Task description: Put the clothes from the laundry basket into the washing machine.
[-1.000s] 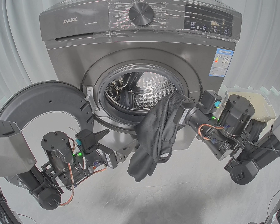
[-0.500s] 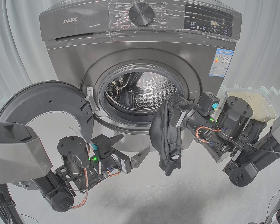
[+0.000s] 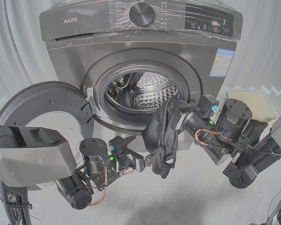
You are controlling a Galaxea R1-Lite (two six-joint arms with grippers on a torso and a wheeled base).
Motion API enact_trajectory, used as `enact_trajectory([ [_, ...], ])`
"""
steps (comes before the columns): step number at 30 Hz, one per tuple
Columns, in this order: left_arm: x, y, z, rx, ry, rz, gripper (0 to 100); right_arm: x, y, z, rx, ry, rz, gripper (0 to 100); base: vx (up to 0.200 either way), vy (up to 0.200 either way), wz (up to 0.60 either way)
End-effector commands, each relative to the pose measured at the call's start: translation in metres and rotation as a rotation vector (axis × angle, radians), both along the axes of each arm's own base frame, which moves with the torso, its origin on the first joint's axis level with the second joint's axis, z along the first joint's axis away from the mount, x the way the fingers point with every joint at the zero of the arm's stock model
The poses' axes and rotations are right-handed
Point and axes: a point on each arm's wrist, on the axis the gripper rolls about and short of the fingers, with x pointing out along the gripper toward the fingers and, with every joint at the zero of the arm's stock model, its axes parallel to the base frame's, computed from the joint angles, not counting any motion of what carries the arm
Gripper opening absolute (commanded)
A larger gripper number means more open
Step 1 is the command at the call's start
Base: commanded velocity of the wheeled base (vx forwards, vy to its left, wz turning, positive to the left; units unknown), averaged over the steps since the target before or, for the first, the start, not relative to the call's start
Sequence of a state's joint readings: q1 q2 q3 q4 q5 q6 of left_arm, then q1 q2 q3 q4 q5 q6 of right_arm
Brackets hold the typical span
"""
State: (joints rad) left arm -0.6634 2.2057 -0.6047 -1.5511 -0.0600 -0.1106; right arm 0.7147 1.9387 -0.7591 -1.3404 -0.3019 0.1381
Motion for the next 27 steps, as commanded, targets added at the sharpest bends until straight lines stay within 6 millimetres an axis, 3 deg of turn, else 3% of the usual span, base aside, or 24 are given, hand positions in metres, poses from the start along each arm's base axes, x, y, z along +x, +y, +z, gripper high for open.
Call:
enact_trajectory([
  [1,0.005,-0.005,-0.011,0.011,0.014,-0.001,100,0.001,0.001,-0.002,-0.005,0.004,0.001,0,0.000,0.000,0.00],
  [11,0.007,-0.011,-0.028,0.066,0.016,-0.012,100,0.001,0.001,-0.002,-0.003,0.003,0.000,0,0.000,0.000,0.00],
  [19,0.023,-0.018,-0.043,0.084,-0.003,0.003,100,0.000,0.002,-0.001,-0.003,0.003,0.003,0,0.000,0.000,0.00],
  [27,0.041,-0.018,-0.046,0.062,-0.026,0.085,100,-0.003,0.005,-0.002,-0.001,0.004,0.015,0,0.000,0.000,0.00],
])
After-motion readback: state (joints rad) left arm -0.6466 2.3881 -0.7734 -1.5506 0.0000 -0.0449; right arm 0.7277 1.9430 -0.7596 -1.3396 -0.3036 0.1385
